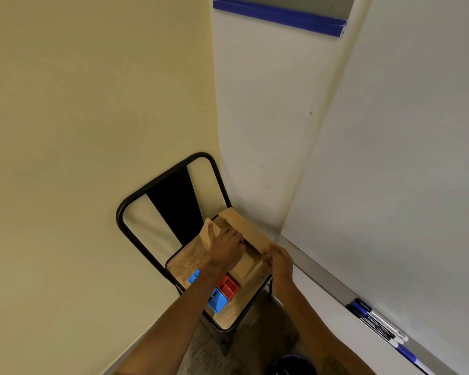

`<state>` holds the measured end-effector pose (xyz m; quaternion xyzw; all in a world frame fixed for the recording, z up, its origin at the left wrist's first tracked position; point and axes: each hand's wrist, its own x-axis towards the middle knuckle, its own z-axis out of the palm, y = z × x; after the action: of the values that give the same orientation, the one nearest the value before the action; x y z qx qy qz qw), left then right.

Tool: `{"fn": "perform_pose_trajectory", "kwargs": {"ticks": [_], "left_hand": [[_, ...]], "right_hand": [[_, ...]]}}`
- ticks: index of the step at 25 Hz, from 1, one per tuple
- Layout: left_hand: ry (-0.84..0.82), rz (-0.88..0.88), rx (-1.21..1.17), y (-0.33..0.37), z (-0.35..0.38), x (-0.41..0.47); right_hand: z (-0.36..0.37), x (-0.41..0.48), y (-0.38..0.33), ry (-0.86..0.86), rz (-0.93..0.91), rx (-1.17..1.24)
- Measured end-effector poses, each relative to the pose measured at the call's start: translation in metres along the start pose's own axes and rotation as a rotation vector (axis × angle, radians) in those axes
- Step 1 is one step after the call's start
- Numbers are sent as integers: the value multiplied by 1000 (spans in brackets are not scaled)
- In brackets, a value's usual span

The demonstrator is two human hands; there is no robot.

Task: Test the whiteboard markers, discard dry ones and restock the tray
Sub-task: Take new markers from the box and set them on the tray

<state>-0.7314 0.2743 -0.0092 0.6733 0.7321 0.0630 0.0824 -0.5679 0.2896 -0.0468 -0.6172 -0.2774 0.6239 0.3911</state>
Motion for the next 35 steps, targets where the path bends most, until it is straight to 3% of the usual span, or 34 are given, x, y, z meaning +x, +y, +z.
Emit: {"fn": "perform_pose_trajectory", "kwargs": {"ticks": [2, 6, 11, 17, 20, 24, 27, 30, 33, 35], "left_hand": [[55, 9, -2, -8, -7, -3], [12, -12, -43, -30, -8, -12], [-221, -139, -112, -40, 8, -31], [-444, -146, -243, -37, 40, -22], [-375, -209, -394, -33, 47, -16], [-57, -390, -562, -21, 27, -17], [-136, -344, -570, -19, 31, -19], [-180, -197, -540, -21, 54, -21], [-179, -262, -528, -6, 60, -28], [-207, -315, -382, 4, 57, -33]], "right_hand": [[2, -4, -8, 20, -11, 110], [7, -4, -25, 108, -151, 202], [10, -3, -23, 64, -301, -62], [-2, 10, -29, -46, -217, -391], [-8, 15, -29, -66, -231, -440], [0, 13, -48, 14, -287, -434], [10, 7, -73, 101, -395, -516], [20, 7, -90, 45, -443, -653], [33, 2, -93, 3, -486, -697], [43, -2, -90, 6, -601, -710]]}}
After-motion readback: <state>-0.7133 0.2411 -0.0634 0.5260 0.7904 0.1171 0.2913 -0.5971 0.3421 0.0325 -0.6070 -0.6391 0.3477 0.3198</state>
